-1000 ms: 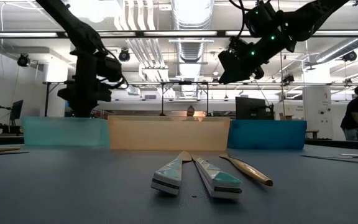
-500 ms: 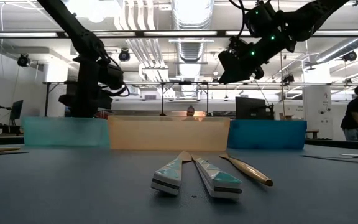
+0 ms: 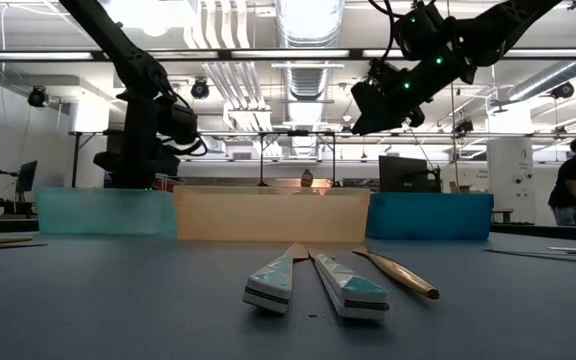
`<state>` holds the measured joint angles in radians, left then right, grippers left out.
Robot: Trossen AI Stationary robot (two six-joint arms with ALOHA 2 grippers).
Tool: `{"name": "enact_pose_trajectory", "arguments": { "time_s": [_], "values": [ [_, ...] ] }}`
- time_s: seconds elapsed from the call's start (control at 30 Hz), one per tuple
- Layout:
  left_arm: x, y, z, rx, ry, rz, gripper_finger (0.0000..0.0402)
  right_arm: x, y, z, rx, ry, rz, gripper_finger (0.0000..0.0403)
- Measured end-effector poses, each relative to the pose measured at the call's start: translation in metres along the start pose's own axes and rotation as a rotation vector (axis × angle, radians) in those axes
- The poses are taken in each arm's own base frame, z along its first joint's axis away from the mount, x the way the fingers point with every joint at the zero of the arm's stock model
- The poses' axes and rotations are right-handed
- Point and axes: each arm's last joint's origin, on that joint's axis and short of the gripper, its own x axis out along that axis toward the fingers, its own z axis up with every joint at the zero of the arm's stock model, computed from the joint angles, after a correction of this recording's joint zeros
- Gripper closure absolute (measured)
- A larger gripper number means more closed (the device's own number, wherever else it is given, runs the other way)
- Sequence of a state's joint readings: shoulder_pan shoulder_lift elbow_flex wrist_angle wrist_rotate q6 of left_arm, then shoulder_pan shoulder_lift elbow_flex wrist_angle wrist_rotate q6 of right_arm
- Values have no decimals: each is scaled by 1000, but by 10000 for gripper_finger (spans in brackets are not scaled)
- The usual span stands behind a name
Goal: Sort silverware by color (type)
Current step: Put the gold knife into the green bin, then put the white knife in the orange bin
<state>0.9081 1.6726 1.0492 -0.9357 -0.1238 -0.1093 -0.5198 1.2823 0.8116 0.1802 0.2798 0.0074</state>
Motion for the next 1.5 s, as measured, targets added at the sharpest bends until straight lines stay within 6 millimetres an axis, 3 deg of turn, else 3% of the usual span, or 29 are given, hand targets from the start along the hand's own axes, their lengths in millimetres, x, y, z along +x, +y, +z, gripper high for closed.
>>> {"name": "enact_pose_trajectory", "arguments": {
  "time_s": [0.87, 1.5],
  "values": [
    [1, 0, 0, -1, -2, 0, 389, 0, 0, 0, -7, -5, 0, 300],
    [0, 1, 0, -13, -9, 52, 348, 0, 0, 1, -5, -11, 0, 300]
  ]
}}
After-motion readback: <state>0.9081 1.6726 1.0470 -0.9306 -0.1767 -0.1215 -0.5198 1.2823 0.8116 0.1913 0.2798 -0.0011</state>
